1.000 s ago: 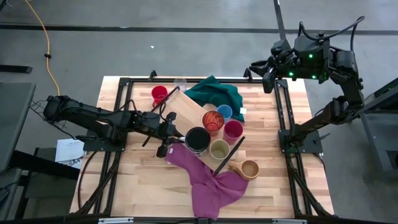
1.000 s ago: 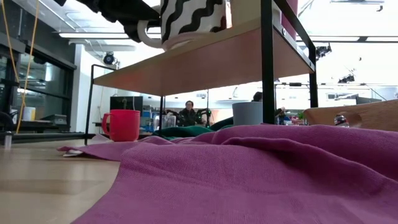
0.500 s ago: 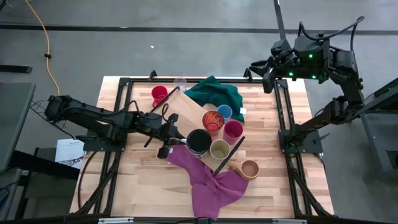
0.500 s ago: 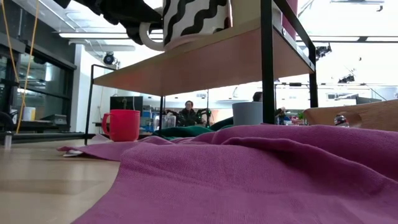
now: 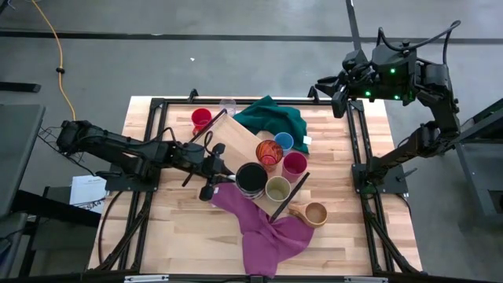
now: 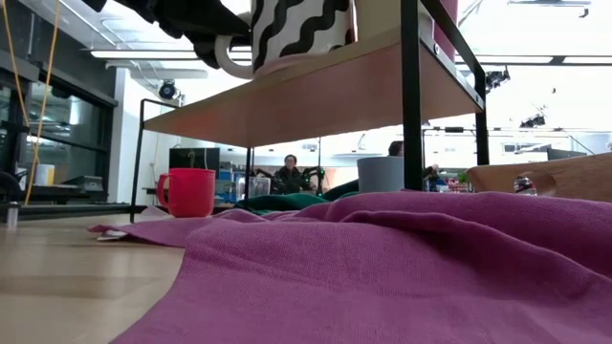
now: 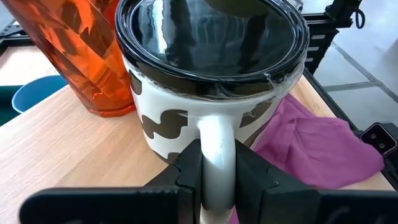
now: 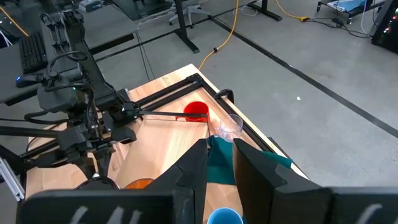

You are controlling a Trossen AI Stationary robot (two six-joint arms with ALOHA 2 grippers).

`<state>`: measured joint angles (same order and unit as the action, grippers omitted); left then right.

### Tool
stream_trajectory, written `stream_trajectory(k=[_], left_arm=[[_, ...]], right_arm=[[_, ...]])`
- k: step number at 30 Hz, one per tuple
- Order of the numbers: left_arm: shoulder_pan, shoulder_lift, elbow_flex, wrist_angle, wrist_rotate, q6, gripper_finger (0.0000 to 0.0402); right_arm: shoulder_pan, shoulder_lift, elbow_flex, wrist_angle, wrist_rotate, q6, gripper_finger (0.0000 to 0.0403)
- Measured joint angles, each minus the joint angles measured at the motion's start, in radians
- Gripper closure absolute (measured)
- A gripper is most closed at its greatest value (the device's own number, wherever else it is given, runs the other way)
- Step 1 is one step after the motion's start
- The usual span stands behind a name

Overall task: Stack small to large cups/mugs on shelf
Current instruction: Put the white mug on the shelf

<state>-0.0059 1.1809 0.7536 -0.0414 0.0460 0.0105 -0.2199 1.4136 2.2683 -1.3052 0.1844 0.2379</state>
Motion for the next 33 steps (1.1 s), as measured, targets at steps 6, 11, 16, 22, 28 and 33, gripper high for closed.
stream_trajectory(k=[6,11,16,22,28,33], left_arm=[[0.000,0.000,0.000,-0.004,-0.005,-0.004,0.0355],[0.000,0.000,0.000,-0.004,-0.011,-0.008,0.0355],[0.000,0.000,0.000,-0.005,-0.013,-0.008,0.0355],[0.000,0.000,0.000,-0.008,-0.016,-0.008,0.0355],[0.000,0.000,0.000,-0.011,-0.020,-0.008,0.0355],[0.000,0.000,0.000,-0.012,-0.022,-0.008,0.0355]], right_arm=[[0.000,0.000,0.000,0.000,0.000,0.000,0.0334],[0.000,0.000,0.000,0.000,0.000,-0.002,0.0334],[0.000,0.000,0.000,0.000,0.000,-0.003,0.0334],[0.000,0.000,0.000,0.000,0.000,-0.003,0.0334],[0.000,0.000,0.000,0.000,0.000,-0.003,0.0334],[0.000,0.000,0.000,0.000,0.000,-0.003,0.0334]])
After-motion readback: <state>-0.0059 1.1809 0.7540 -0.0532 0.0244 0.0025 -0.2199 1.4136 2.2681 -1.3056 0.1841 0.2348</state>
